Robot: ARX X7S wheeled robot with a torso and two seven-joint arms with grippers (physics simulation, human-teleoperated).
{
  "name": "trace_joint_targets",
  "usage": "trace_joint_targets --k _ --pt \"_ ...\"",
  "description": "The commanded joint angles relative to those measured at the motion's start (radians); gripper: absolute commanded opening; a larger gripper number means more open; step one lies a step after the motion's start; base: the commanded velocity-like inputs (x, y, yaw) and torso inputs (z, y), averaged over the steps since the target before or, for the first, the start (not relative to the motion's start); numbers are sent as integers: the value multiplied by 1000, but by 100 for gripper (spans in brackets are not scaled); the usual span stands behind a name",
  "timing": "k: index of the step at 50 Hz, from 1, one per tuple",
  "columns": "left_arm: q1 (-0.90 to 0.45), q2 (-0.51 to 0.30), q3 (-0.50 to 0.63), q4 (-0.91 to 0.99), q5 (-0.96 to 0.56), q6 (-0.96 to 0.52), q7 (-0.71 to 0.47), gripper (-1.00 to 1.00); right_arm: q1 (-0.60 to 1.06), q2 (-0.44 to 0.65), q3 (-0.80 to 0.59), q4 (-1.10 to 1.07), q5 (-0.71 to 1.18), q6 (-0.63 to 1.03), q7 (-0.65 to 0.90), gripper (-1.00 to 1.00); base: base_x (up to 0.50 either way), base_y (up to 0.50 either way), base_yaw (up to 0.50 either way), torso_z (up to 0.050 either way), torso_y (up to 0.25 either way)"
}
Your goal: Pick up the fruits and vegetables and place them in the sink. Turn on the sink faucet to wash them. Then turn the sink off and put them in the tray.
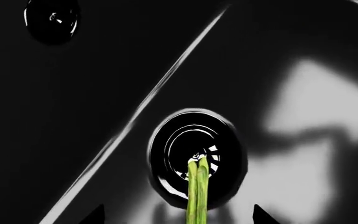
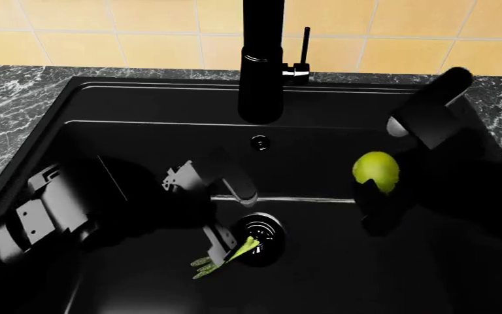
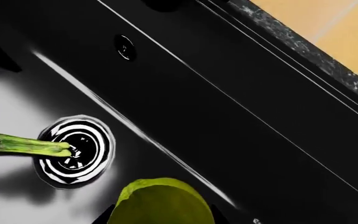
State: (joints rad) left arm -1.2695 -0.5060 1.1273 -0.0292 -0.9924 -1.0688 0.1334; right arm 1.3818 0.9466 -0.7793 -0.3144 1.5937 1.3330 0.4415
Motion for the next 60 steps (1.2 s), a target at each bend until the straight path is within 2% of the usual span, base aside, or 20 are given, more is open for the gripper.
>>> trace_joint_targets --k 1,14,41,60 --pt "-22 41 94 -77 60 9 111 100 29 68 47 -60 92 2 75 -100 0 0 0 0 0" --pt "-12 88 154 -166 112 62 190 100 87 89 69 -71 155 0 135 -100 0 0 0 0 0" --pt "33 233 226 -478 227 208 287 100 75 113 72 -106 167 -31 148 -100 0 0 0 0 0" --pt "41 233 240 -494 234 208 297 100 86 109 66 -96 156 -36 141 -100 0 0 0 0 -124"
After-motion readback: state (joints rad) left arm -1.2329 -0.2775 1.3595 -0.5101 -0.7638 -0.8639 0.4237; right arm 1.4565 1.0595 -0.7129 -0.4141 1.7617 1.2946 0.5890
